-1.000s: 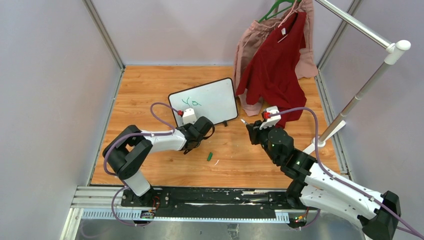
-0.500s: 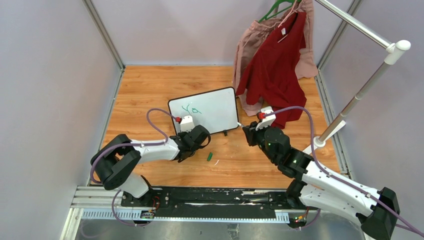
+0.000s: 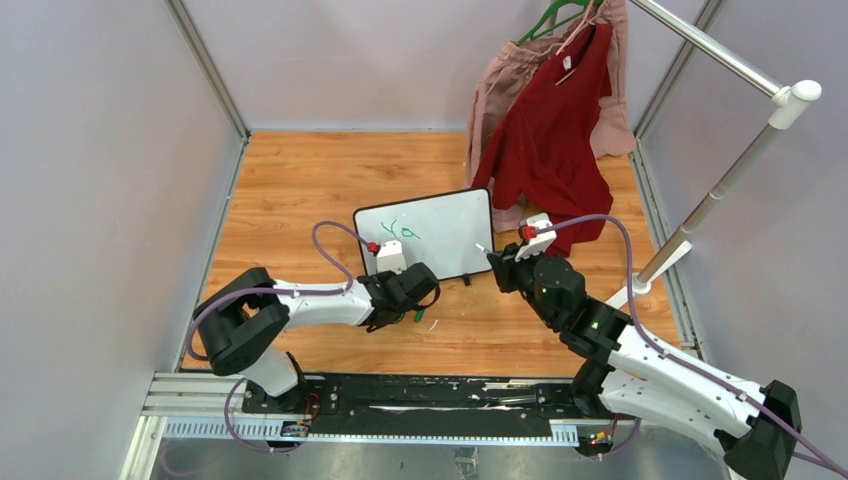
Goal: Write a sentence on the whiteboard
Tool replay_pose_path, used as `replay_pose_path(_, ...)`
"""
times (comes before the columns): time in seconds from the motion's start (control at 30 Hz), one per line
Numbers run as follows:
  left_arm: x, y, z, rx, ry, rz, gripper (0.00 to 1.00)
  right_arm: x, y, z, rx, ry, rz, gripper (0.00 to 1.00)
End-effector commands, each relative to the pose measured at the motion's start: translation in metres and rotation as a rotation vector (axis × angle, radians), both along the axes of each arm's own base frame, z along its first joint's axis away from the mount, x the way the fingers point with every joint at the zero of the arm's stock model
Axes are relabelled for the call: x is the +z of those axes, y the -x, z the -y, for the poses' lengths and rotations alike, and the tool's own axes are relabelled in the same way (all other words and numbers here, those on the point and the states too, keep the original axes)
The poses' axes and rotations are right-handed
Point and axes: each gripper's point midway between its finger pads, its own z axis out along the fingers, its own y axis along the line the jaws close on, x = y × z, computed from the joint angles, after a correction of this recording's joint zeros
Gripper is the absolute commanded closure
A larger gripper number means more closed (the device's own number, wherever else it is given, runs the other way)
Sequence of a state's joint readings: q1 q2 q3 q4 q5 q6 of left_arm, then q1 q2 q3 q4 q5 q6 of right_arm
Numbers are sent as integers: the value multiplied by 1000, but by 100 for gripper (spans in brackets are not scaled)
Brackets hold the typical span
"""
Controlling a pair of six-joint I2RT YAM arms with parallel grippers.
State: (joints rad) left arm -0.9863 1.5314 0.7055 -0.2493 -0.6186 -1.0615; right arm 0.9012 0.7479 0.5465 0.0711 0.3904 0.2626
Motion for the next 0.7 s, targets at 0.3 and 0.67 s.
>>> replay_pose_path(0.3, 17, 8, 25, -47, 73, 0, 31, 15, 9, 10, -3, -33, 26, 100)
replay_pose_path(0.67, 127, 12, -4, -181, 208, 263, 10, 45, 15, 7, 49, -71, 80, 100)
